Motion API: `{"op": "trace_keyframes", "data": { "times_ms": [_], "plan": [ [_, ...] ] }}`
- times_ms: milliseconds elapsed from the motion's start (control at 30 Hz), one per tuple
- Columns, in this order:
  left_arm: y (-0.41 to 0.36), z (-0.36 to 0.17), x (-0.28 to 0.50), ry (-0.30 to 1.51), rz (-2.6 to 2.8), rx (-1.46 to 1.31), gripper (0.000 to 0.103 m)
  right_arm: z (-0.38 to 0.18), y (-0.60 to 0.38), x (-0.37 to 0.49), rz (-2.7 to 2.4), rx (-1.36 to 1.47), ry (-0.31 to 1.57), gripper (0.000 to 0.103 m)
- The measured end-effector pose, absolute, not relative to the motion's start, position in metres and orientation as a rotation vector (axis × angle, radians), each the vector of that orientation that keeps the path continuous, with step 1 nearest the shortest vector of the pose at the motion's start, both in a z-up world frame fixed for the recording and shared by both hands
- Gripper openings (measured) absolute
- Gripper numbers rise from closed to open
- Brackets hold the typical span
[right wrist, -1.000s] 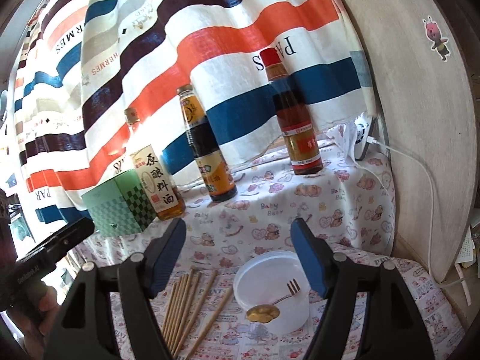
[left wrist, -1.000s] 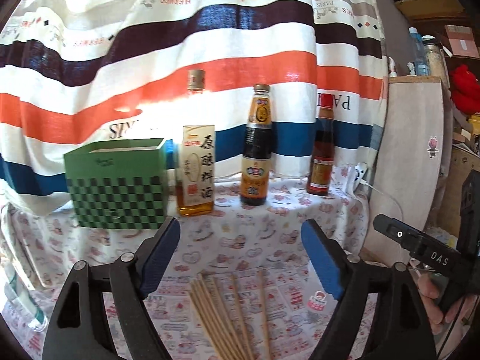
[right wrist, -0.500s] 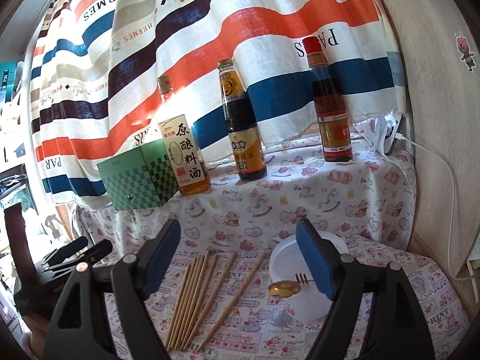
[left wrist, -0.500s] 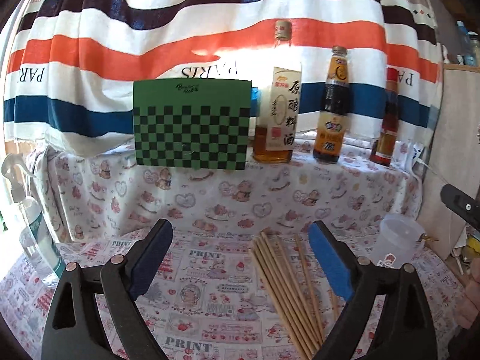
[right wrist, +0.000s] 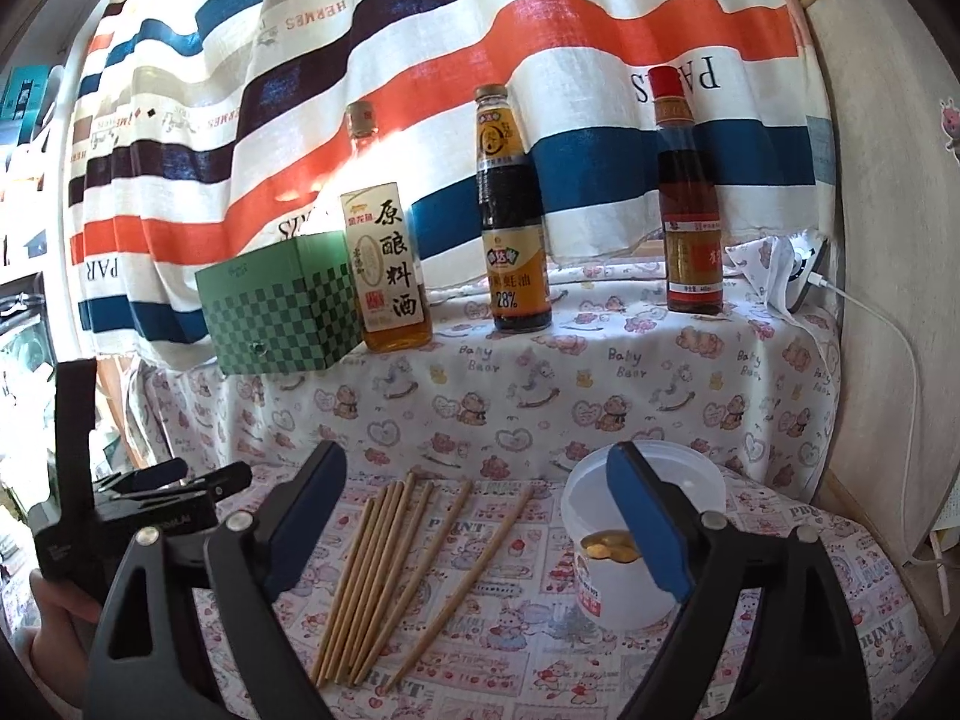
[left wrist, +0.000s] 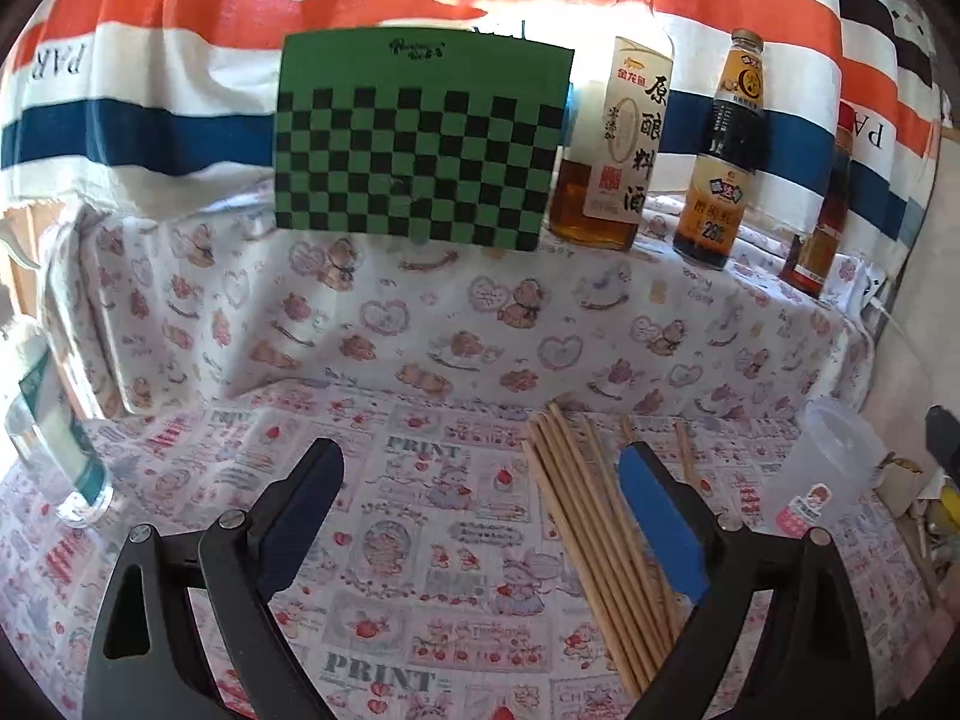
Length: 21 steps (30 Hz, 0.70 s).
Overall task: Organize utensils
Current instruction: 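Withdraw both open tools from the container, then lower the right tool onto a single chopstick and close on it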
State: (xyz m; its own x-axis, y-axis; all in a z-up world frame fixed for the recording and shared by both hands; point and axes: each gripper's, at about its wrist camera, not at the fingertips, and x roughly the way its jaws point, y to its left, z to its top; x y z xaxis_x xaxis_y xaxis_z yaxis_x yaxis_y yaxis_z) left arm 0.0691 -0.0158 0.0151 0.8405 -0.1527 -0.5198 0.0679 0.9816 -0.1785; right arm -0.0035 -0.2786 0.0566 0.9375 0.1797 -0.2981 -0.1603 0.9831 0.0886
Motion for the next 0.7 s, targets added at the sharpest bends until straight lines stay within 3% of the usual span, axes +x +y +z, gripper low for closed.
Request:
{"op": "trace_keyframes", "data": {
  "times_ms": [200, 400, 567, 700],
  "plan": [
    [-0.012, -0.002, 0.085, 0.619, -0.103, -0.136, 0.093, 0.058, -0.266, -0.004, 0.176, 0.042, 0.385, 0.085],
    [-0.001, -0.006, 0.086, 0.639, -0.111, -0.209, 0.093, 0.043, -0.257, 0.031, 0.16, 0.065, 0.618, 0.067],
    [0.009, -0.008, 0.089, 0.627, -0.072, -0.222, 0.093, 0.035, -0.244, 0.066, 0.136, 0.07, 0.744, 0.046],
    [0.014, -0.018, 0.1, 0.659, -0.046, -0.22, 0.093, 0.029, -0.23, 0.104, 0.091, 0.073, 0.837, 0.039]
  ]
}}
